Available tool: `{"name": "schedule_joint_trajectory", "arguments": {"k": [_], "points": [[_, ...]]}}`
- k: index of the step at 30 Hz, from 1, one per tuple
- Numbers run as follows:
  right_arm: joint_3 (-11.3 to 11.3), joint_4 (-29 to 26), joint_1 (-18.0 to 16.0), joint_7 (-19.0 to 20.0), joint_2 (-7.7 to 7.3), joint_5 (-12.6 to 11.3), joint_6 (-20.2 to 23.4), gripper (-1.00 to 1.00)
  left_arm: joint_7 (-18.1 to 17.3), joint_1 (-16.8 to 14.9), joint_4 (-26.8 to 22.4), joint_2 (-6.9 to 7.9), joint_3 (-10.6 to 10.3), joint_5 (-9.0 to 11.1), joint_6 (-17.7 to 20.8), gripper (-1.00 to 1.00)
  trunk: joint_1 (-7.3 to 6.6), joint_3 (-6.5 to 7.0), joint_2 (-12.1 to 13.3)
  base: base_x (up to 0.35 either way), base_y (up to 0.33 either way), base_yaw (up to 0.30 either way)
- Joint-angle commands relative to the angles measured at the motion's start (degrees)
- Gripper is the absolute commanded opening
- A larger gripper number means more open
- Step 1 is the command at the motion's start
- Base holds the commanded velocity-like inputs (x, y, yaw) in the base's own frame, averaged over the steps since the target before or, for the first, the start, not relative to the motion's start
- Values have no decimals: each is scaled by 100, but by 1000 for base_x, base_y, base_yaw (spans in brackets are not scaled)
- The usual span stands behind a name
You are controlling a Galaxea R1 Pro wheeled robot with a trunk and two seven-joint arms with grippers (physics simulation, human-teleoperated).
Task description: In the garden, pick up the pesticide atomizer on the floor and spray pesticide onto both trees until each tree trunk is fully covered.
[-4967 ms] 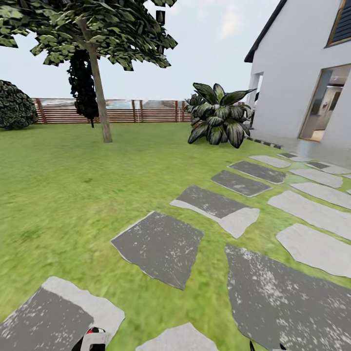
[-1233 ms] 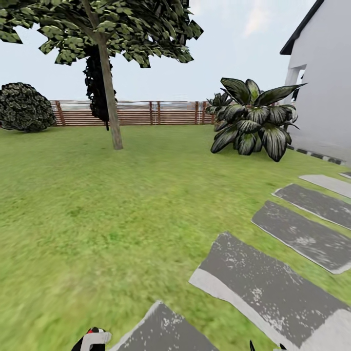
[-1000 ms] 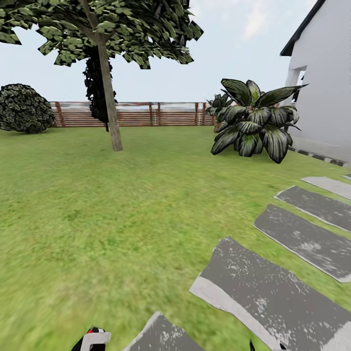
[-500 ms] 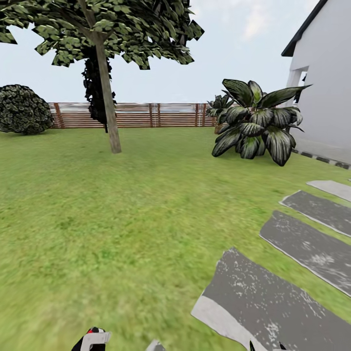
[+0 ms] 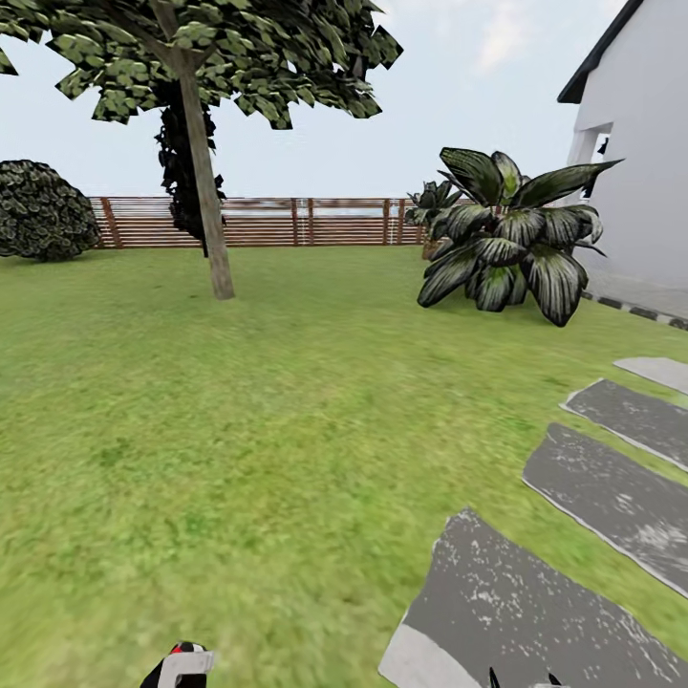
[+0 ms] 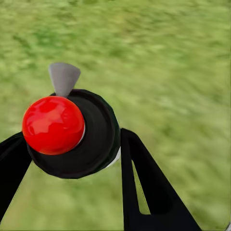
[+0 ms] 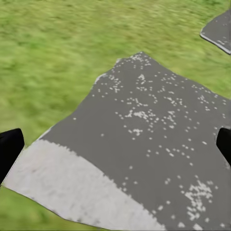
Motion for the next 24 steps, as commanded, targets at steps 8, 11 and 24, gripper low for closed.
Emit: {"name": "schedule_joint_trajectory", "arguments": {"k": [8,11,24], "points": [[0,-1,0,0,0,-5,0,100,-2,0,-2,0,0,0,0,-100,0,0,0,340,0,0],[0,-1,0,0,0,-5,1,100,-2,0,-2,0,0,0,0,-100,0,0,0,341,0,0],[0,-1,0,0,0,-5,0,100,-2,0,-2,0,0,0,0,-100,0,0,0,340,0,80]]}}
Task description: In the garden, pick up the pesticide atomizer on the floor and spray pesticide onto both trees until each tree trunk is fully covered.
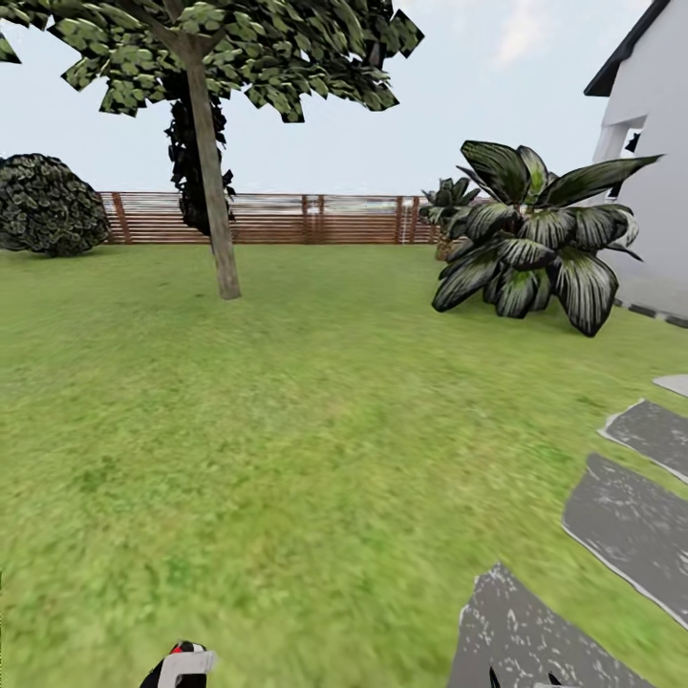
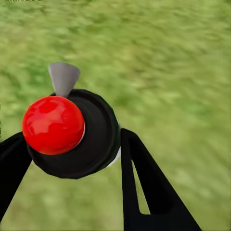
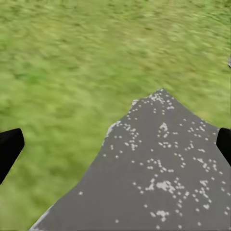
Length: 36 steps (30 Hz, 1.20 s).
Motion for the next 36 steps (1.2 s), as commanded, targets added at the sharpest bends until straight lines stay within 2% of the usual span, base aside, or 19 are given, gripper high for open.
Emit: {"name": "schedule_joint_trajectory", "arguments": {"k": [1,15,36], "points": [[0,0,0,0,0,0,0,100,-2,0,-1,0,0,0,0,-100,0,0,0,340,0,225],[1,8,0,0,0,9,0,100,-3,0,4,0,0,0,3,-100,0,0,0,340,0,212],[0,9,0,0,0,9,6,100,-2,0,0,0,0,0,0,-100,0,0,0,340,0,8]]}}
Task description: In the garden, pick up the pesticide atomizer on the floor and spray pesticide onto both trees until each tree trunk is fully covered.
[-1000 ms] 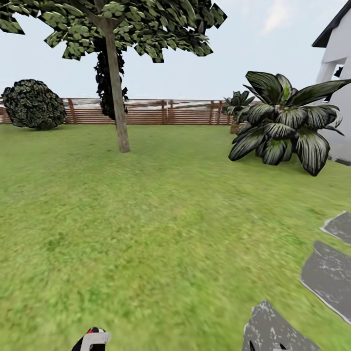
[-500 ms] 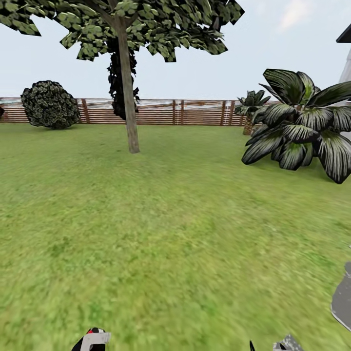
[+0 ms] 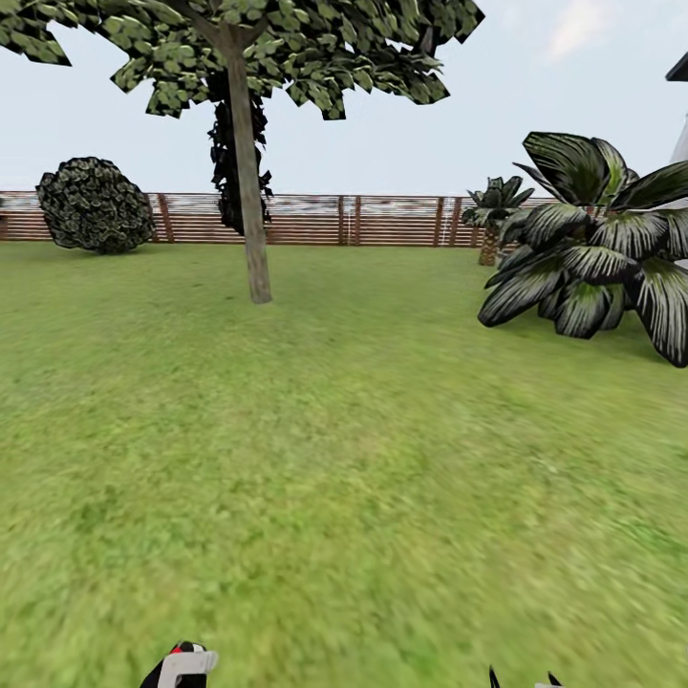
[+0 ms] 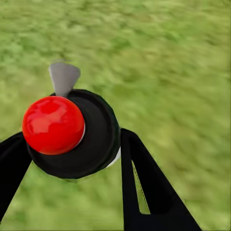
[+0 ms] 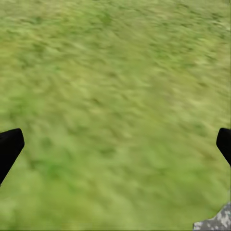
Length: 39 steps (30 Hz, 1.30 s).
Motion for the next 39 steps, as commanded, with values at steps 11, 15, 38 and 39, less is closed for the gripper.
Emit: {"name": "schedule_joint_trajectory", "arguments": {"k": [11,15,38,39], "points": [[0,-6,0,0,0,-1,-4,100,-2,0,-2,0,0,0,0,-100,0,0,0,340,0,0],[0,-8,0,0,0,-3,-4,100,-2,0,-2,0,0,0,0,-100,0,0,0,340,0,6],[1,0,0,0,0,0,1,100,-2,0,1,0,0,0,3,-100,0,0,0,340,0,247],[1,0,0,0,0,0,0,100,-2,0,0,0,0,0,2,-100,0,0,0,340,0,275]]}}
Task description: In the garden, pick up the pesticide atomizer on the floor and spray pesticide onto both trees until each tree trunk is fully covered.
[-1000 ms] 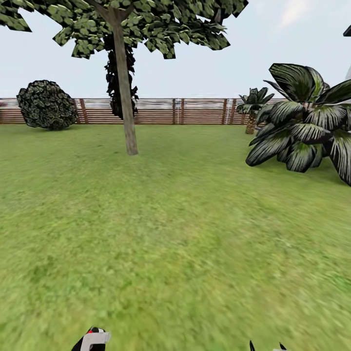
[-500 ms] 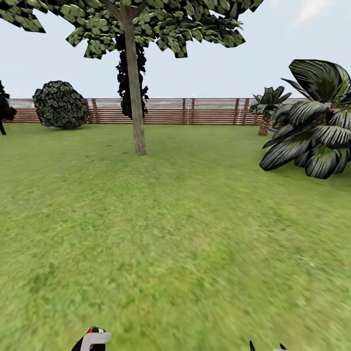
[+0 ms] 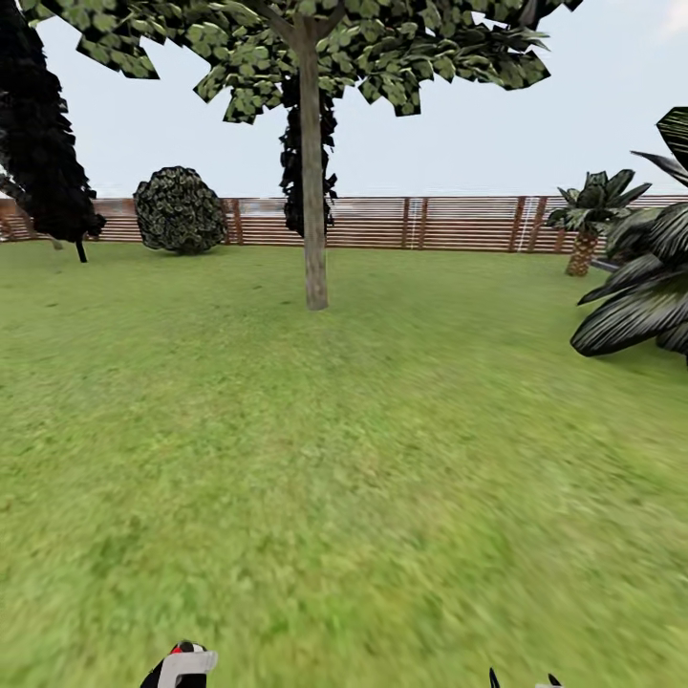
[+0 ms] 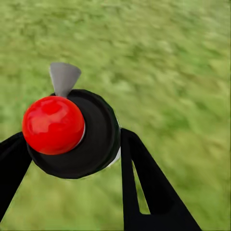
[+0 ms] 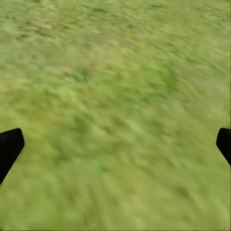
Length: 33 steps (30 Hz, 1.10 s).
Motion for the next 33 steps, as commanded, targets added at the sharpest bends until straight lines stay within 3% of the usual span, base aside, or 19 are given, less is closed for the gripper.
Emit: {"name": "schedule_joint_trajectory", "arguments": {"k": [1,33], "points": [[0,0,0,0,0,0,0,100,-2,0,3,0,1,0,3,-100,0,0,0,340,0,182],[-1,-9,0,0,0,-6,-4,100,-2,0,-2,0,1,0,6,-100,0,0,0,340,0,12]]}}
